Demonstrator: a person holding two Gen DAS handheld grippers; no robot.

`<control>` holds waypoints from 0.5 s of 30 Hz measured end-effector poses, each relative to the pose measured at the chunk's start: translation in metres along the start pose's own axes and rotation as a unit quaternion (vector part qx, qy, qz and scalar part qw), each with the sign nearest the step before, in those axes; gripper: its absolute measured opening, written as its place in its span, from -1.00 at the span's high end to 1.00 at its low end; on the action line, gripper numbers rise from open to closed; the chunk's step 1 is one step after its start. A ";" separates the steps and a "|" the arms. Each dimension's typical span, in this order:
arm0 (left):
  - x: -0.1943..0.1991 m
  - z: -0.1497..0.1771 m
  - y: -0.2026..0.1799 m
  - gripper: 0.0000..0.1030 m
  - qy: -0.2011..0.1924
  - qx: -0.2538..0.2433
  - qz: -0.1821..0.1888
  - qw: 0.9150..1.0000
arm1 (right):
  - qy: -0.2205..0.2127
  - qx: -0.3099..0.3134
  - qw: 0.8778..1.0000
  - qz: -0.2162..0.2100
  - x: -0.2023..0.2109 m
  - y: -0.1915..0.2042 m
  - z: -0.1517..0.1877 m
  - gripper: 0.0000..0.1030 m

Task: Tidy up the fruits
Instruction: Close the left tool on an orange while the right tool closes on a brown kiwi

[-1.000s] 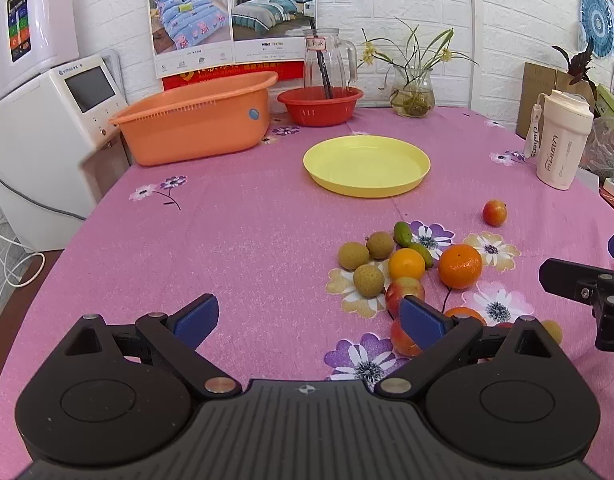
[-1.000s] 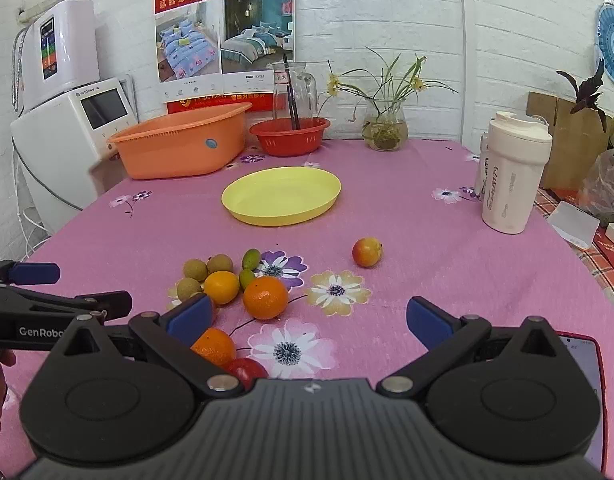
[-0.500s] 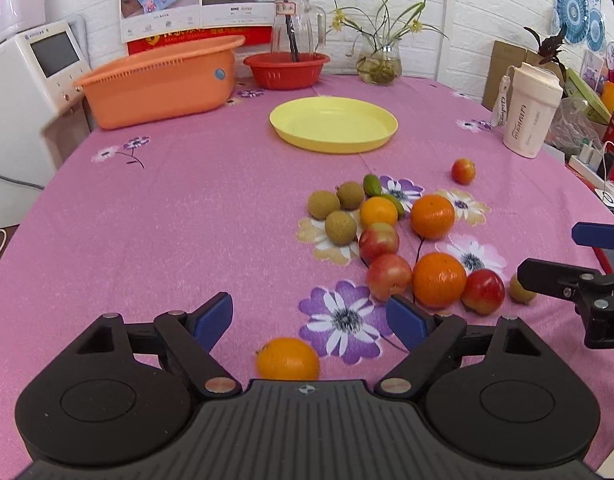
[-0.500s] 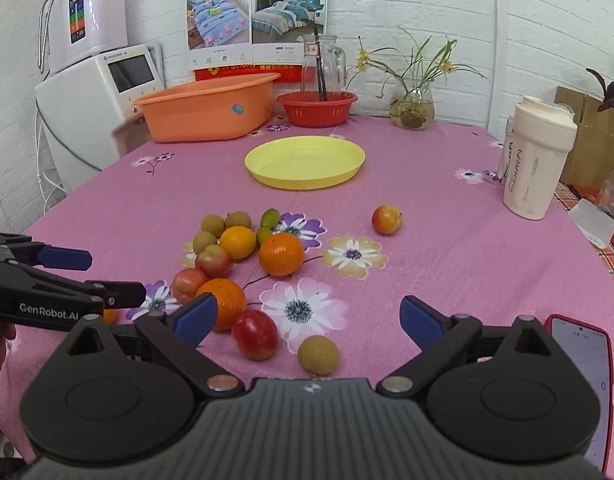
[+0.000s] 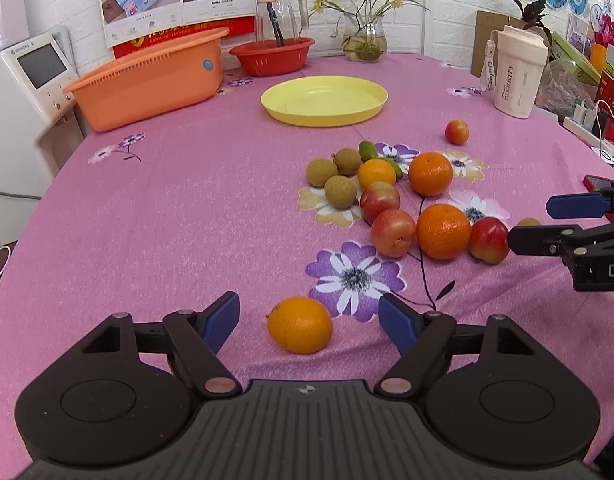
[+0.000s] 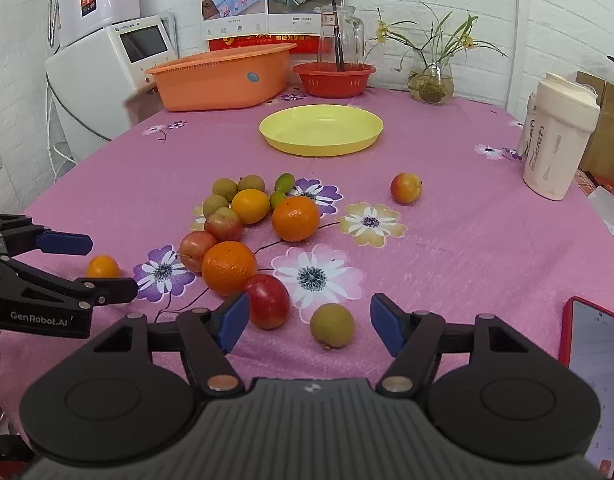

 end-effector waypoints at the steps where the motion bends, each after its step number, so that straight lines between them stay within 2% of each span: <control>1: -0.001 0.001 0.000 -0.31 0.003 0.001 0.001 1.000 | 0.002 -0.001 1.000 0.001 -0.001 0.000 0.000 -0.55; 2: -0.002 0.001 0.001 -0.25 0.006 0.003 0.001 1.000 | 0.004 -0.002 1.000 0.001 -0.002 -0.001 0.001 -0.55; 15: -0.009 0.004 0.005 -0.05 0.019 0.019 0.003 1.000 | 0.017 -0.012 1.000 0.018 -0.007 -0.008 0.002 -0.55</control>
Point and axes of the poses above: each gripper's, at about its wrist camera, not at the fingertips, and x roughly against the way its jaws point, y to its left, z to its underside, the point moved 6 cm from there along -x, roughly the way its jaws point, and after that the axes turned 2 degrees about -z, right-handed, at the moved point
